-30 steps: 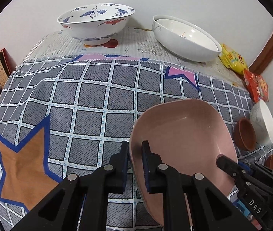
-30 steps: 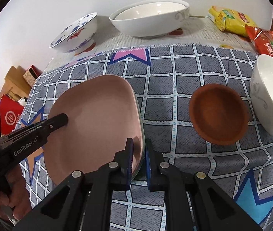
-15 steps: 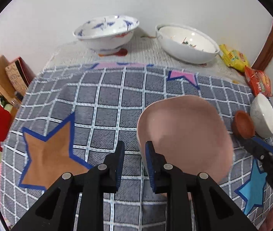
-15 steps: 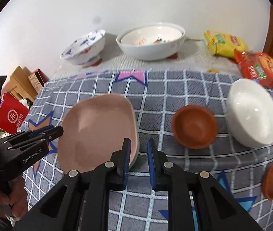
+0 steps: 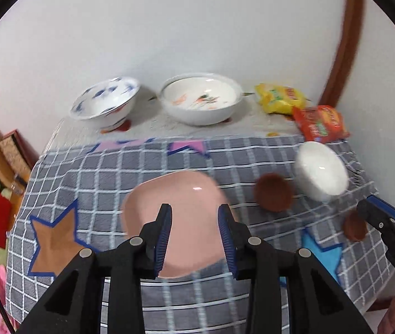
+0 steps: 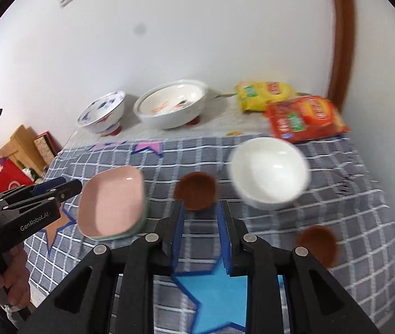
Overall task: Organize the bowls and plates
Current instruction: 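Move both grippers toward the two small brown clay dishes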
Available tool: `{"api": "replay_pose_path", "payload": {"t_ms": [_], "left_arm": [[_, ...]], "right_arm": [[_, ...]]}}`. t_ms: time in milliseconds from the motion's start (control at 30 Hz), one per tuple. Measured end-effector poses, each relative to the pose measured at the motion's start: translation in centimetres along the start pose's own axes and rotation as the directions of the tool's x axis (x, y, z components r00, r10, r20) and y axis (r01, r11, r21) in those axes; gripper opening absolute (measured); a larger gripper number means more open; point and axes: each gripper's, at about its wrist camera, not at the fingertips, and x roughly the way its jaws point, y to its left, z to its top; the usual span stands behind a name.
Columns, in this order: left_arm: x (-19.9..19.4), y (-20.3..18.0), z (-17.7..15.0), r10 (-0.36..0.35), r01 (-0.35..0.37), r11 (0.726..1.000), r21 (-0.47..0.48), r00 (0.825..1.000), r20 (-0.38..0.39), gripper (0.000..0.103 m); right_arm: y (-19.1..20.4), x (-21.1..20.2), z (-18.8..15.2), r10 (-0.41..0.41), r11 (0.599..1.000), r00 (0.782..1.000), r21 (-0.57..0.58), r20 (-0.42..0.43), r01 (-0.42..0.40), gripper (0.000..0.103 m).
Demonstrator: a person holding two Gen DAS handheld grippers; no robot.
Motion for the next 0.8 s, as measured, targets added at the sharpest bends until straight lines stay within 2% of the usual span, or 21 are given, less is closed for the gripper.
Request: {"api": "replay_pose_path", "payload": {"t_ms": [167, 300, 400, 800], "left_arm": [[-1.1, -4.0, 0.3, -0.036, 0.035, 0.998, 0.053, 0.999, 0.017, 0.033], [-1.9, -6.9, 0.4, -0.062, 0.059, 0.994, 0.092, 0.998, 0.032, 0.033], [-2.2, -8.2, 0.3, -0.079, 0.074, 0.991, 0.111, 0.996, 0.040, 0.036], [-1.3, -10.9, 0.6, -0.104, 0.098, 0.983, 0.157, 0.994, 0.031, 0.037]], "right_arm": [[-4.3, -3.1, -1.0, -0.060, 0.997, 0.998, 0.051, 0.034, 0.059, 0.024], [-7.1, -4.3, -2.3, -0.105, 0.991, 0.994, 0.083, 0.027, 0.103, 0.024], [-8.4, -4.4, -3.3, -0.127, 0.988, 0.992, 0.086, 0.008, 0.125, 0.024], [-12.0, -2.8, -5.6, -0.164, 0.975, 0.984, 0.139, -0.064, 0.172, 0.024]]}}
